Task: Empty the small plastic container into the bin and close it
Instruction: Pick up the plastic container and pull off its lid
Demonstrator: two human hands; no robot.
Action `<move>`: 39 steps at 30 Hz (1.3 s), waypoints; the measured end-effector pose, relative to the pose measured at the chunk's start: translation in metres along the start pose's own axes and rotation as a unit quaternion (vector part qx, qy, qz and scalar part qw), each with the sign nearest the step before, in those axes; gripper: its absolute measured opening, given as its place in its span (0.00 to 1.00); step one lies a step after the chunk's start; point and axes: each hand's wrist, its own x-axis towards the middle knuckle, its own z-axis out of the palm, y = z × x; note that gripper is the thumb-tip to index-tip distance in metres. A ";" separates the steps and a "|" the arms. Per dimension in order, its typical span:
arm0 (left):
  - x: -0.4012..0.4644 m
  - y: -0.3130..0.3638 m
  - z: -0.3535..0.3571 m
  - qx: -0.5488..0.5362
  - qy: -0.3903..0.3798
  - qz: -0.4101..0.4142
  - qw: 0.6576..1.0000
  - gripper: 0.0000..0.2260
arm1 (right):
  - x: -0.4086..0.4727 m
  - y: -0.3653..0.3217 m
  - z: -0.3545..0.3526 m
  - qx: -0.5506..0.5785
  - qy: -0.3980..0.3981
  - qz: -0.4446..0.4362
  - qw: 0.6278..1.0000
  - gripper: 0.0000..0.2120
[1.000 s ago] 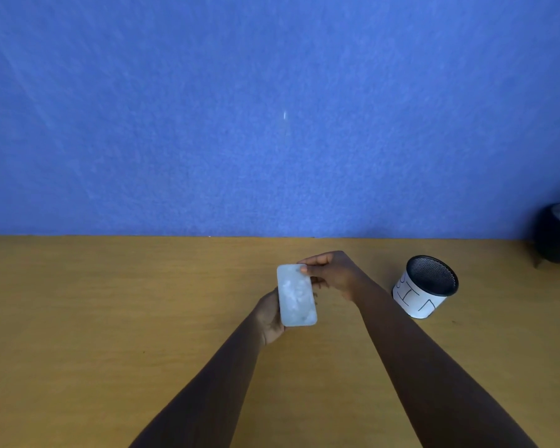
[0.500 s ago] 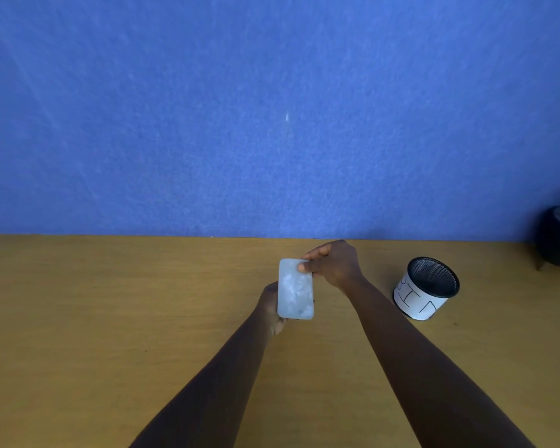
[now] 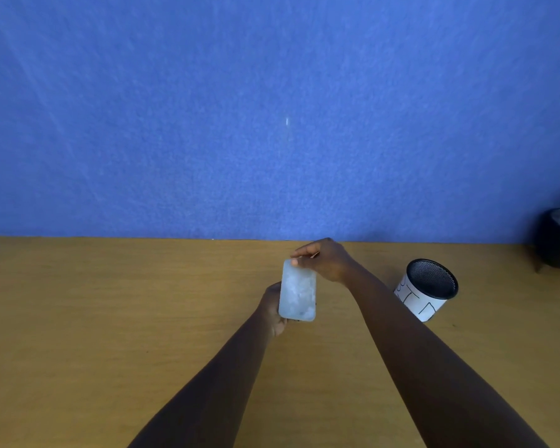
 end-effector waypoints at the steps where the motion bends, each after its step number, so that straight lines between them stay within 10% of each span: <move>1: -0.001 0.000 0.001 0.010 -0.001 -0.003 1.000 0.15 | 0.001 -0.002 0.000 -0.011 -0.022 -0.002 1.000 0.12; 39: 0.005 0.004 -0.013 -0.071 0.055 0.002 0.996 0.15 | -0.005 -0.031 -0.038 0.042 -0.089 -0.105 0.990 0.07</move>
